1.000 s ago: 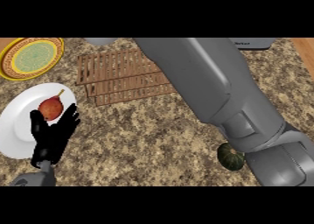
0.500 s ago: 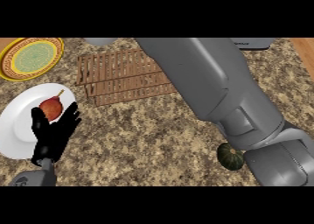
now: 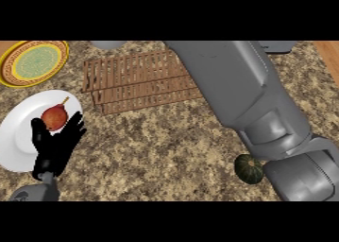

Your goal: Pick the lemon from the placemat and place it in the tiered shelf

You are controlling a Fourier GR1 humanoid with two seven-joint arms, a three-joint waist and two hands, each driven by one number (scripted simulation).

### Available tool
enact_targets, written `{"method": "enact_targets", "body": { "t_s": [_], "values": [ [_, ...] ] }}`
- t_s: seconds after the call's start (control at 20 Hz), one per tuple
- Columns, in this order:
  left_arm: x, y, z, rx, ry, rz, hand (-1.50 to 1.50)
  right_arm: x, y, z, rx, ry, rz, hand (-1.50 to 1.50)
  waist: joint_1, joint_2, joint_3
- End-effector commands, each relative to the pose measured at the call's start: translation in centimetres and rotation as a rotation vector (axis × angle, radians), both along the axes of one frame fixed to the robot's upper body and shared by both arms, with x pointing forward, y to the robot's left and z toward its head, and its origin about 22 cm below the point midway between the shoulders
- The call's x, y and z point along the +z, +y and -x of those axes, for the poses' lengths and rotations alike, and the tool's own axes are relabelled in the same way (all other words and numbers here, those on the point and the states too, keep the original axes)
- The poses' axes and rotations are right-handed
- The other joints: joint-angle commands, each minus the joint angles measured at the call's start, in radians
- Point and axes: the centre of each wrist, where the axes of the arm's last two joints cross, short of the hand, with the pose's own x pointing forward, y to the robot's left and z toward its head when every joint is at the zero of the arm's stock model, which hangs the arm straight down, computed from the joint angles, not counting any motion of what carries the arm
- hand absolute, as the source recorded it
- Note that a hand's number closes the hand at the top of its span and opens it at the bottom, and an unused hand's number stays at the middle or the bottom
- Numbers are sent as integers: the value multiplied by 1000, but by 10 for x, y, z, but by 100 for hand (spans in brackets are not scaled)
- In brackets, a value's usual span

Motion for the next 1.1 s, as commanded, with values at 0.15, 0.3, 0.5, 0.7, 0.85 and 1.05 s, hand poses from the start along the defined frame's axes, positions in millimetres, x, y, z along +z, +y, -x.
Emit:
{"method": "enact_targets", "body": {
  "t_s": [0.15, 0.3, 0.5, 0.7, 0.85, 1.05],
  "values": [
    [15, -19, -6, -13, 0, 3, 0, 26, -6, 4, 3, 1, -284, -150, 8, -2, 0],
    [-5, -3, 13, 15, 18, -24, 0, 27, -45, -10, -84, -57, -357, -150, -6, -3, 0],
    [4, -8, 7, 23, 13, 14, 0, 29, -76, -16, -226, -112, -336, -150, -23, -8, 0],
    [7, 7, 1, 51, -3, 1, 0, 48, -108, -17, -337, -120, -418, -150, -28, -8, 0],
    [-5, 3, 9, 44, 25, 11, 0, 55, -145, -14, -369, -120, -485, -150, -38, -12, 0],
    [3, 2, 16, 34, 10, 5, 0, 44, -197, -7, -361, -100, -522, -150, -37, -14, 1]
  ]
}}
